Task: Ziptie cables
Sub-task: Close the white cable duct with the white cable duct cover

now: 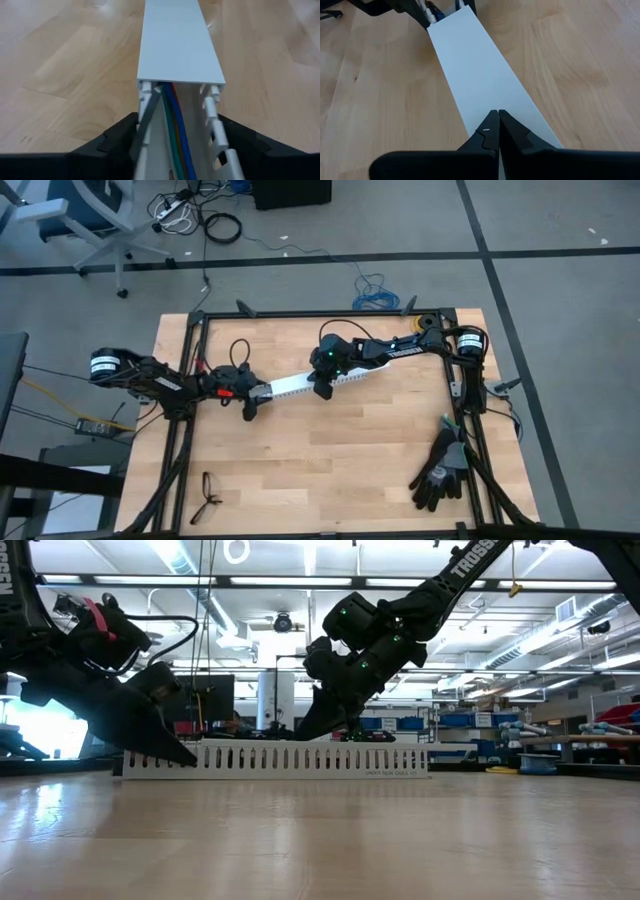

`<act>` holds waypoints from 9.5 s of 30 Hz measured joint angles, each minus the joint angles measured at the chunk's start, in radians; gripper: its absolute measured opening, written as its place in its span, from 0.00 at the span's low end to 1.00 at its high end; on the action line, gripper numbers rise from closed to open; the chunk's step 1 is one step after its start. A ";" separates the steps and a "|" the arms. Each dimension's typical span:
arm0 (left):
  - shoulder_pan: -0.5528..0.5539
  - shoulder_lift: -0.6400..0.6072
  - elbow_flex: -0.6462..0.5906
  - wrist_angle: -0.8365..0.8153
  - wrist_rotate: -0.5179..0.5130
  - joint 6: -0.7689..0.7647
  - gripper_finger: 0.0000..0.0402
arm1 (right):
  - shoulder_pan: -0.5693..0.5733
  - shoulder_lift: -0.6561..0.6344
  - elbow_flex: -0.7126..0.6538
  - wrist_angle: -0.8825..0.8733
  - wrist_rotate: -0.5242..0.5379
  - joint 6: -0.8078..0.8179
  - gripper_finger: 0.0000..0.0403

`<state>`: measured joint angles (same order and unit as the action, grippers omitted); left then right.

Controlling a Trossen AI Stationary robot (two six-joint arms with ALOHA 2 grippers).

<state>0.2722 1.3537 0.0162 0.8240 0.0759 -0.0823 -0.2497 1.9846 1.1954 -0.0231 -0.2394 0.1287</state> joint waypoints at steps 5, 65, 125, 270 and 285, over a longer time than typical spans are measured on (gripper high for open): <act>0.000 0.000 0.000 0.002 -0.003 0.001 0.56 | 0.000 -0.001 0.000 0.001 -0.001 0.000 0.00; 0.001 -0.151 0.043 0.109 -0.030 0.050 0.82 | 0.011 -0.061 0.000 -0.107 0.033 -0.003 0.00; -0.019 -0.375 0.323 -1.330 0.009 -0.449 0.76 | 0.039 -0.162 -0.003 -0.031 0.008 -0.154 0.00; -0.010 0.230 0.535 -0.523 -0.103 0.207 0.57 | 0.019 -0.009 -0.132 0.276 0.074 -0.057 0.00; -0.011 0.233 0.534 -0.510 -0.102 0.160 0.67 | 0.026 0.018 -0.071 0.258 0.059 -0.084 0.00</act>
<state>0.2615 1.5868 0.5503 0.3142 -0.0262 0.0779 -0.2241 2.0026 1.1244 0.2347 -0.1804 0.0447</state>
